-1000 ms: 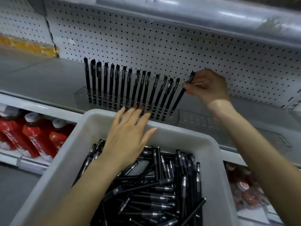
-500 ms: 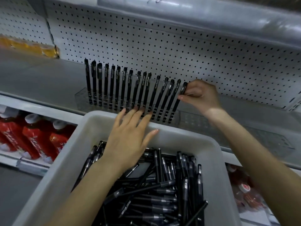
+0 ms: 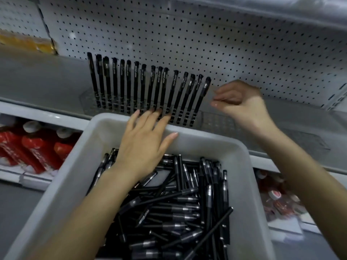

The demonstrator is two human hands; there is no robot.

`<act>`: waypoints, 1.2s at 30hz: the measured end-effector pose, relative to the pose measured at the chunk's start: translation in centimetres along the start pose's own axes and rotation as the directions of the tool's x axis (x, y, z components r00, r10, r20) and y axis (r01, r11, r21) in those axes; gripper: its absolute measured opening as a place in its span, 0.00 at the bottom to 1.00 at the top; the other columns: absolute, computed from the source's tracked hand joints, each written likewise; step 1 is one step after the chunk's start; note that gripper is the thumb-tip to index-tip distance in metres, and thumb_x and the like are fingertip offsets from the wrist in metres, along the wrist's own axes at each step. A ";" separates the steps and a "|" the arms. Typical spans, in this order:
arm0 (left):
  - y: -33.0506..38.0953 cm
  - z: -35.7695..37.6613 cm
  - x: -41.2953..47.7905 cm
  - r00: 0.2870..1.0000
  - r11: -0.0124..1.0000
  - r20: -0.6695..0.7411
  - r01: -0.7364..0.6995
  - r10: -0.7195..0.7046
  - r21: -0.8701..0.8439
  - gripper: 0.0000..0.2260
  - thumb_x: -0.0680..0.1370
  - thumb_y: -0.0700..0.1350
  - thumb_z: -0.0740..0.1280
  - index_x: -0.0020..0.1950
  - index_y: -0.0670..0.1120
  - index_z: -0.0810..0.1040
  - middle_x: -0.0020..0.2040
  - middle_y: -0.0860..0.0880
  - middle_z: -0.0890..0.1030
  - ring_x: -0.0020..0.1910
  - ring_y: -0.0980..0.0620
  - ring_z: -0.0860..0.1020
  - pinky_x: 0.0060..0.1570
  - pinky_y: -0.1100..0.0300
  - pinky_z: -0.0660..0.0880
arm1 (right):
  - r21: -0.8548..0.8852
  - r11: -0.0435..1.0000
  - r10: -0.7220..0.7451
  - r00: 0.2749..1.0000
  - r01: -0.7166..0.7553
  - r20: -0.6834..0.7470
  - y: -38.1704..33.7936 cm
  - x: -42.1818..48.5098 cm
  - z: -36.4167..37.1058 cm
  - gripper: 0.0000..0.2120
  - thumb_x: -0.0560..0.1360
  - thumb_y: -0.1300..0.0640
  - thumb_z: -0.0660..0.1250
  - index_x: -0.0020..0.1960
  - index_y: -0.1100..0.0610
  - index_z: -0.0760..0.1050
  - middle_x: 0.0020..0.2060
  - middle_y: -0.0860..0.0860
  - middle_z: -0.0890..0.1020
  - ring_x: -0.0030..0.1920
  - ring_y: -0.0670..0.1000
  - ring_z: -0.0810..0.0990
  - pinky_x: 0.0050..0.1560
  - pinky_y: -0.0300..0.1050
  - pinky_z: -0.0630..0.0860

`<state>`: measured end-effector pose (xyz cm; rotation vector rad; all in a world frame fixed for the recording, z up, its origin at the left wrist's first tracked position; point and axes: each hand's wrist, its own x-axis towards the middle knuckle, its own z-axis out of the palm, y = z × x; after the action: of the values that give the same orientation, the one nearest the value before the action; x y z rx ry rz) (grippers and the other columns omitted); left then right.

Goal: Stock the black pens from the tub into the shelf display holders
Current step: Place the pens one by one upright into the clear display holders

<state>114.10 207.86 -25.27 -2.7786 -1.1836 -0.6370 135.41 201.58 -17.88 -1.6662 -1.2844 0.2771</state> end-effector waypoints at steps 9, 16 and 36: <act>-0.1 0.1 -0.1 1.000 1.000 0.000 -0.002 0.002 0.014 0.33 0.78 0.63 0.38 0.74 0.48 0.63 0.72 0.45 0.67 0.74 0.48 0.59 0.73 0.51 0.43 | -0.447 0.871 0.153 0.754 0.202 0.639 -0.4 -7.5 -0.8 0.14 0.65 0.47 0.76 0.49 0.49 0.80 0.40 0.43 0.82 0.42 0.41 0.79 0.47 0.37 0.76; 0.0 0.0 -0.4 1.000 1.000 -0.002 0.007 -0.007 0.015 0.32 0.78 0.63 0.38 0.75 0.48 0.62 0.72 0.45 0.67 0.74 0.48 0.58 0.73 0.52 0.42 | -0.435 0.888 0.238 0.662 0.147 0.710 0.8 -8.3 0.3 0.15 0.67 0.50 0.76 0.51 0.51 0.80 0.35 0.39 0.77 0.39 0.39 0.77 0.44 0.34 0.74; 0.2 0.3 -0.2 1.000 1.000 -0.005 0.009 -0.008 0.028 0.33 0.78 0.63 0.38 0.74 0.48 0.62 0.72 0.45 0.67 0.74 0.47 0.58 0.72 0.52 0.42 | -0.203 0.961 0.274 0.529 -0.189 0.803 1.4 -7.8 -0.6 0.10 0.66 0.62 0.77 0.45 0.57 0.78 0.33 0.52 0.81 0.35 0.46 0.77 0.42 0.42 0.74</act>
<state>114.23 207.61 -25.57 -2.7489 -1.1946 -0.6220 133.41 194.76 -21.48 -1.8487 -1.7497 1.3345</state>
